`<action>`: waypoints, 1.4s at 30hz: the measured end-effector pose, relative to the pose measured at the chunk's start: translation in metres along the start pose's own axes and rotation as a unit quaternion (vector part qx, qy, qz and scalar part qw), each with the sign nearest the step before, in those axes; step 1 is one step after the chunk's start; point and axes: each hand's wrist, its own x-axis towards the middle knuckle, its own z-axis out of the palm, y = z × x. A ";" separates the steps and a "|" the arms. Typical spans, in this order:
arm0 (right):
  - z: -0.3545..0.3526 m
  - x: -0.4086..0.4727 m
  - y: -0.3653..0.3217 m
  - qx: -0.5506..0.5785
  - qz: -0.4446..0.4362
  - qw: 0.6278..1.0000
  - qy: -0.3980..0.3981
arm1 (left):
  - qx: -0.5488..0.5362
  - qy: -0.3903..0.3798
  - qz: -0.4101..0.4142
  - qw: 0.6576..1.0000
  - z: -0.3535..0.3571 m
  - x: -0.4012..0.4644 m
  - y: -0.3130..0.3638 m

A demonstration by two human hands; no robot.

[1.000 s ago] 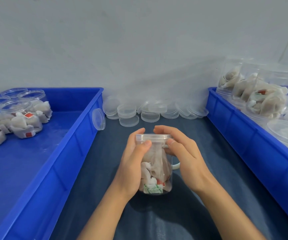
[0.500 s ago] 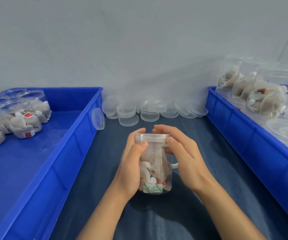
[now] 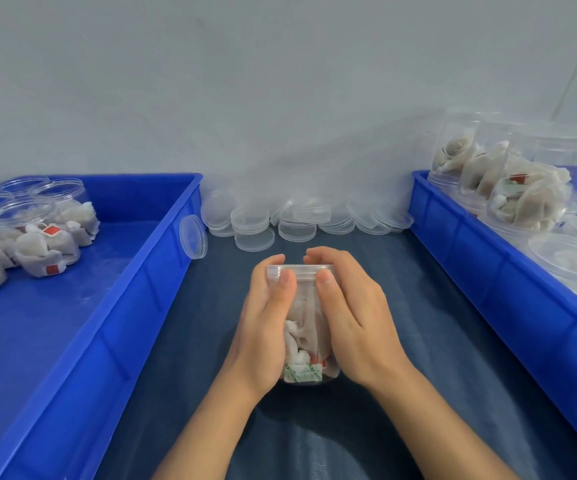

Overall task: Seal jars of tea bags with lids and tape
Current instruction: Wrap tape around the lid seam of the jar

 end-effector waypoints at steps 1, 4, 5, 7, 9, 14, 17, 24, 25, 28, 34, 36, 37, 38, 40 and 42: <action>0.000 0.000 0.000 -0.008 -0.006 1.000 0.001 | 0.002 0.004 0.004 1.000 0.000 0.000 0.000; 0.001 0.000 0.001 -0.022 -0.021 0.999 0.010 | 0.013 0.017 0.014 1.000 0.000 -0.001 0.000; 0.001 0.000 0.002 -0.019 -0.025 0.999 0.015 | 0.016 0.020 0.015 1.000 0.000 -0.001 0.000; 0.001 0.000 0.004 -0.004 -0.028 0.999 0.020 | 0.018 0.025 0.013 0.999 0.000 -0.001 -0.001; 0.001 0.000 0.006 0.007 -0.023 1.000 0.020 | 0.018 0.024 0.012 0.999 0.000 -0.001 0.000; -0.001 0.005 0.011 0.072 -0.006 0.997 0.030 | -0.021 0.022 0.004 1.000 0.001 0.002 0.001; -0.001 0.005 0.010 0.082 0.007 0.996 0.036 | -0.014 0.015 0.001 1.000 0.001 0.005 0.000; -0.001 0.005 0.018 0.087 0.014 0.994 0.063 | 0.014 -0.025 -0.022 0.999 0.005 0.002 0.004; -0.001 0.005 0.018 0.093 0.016 0.994 0.058 | 0.014 -0.032 -0.023 0.999 0.006 0.000 0.005; -0.001 0.005 0.015 0.123 0.014 0.991 0.041 | 0.028 -0.029 -0.006 0.999 0.006 -0.004 0.009; -0.008 0.007 0.010 0.130 0.024 0.991 -0.028 | 0.073 -0.024 0.033 0.996 0.007 -0.008 0.013; -0.006 0.005 0.012 0.131 0.025 0.990 -0.051 | 0.075 -0.025 0.043 0.996 0.007 -0.008 0.013; -0.004 0.005 0.012 0.133 0.024 0.990 -0.052 | 0.069 -0.024 0.044 0.996 0.007 -0.008 0.013; -0.001 0.004 0.013 0.136 0.023 0.989 -0.049 | 0.062 -0.023 0.043 0.997 0.007 -0.007 0.012; 0.001 0.004 0.013 0.136 0.019 0.990 -0.041 | 0.047 -0.025 0.040 0.998 0.007 -0.007 0.012; 0.001 0.003 0.013 0.137 0.022 0.989 -0.040 | 0.037 -0.029 0.035 0.998 0.006 -0.007 0.012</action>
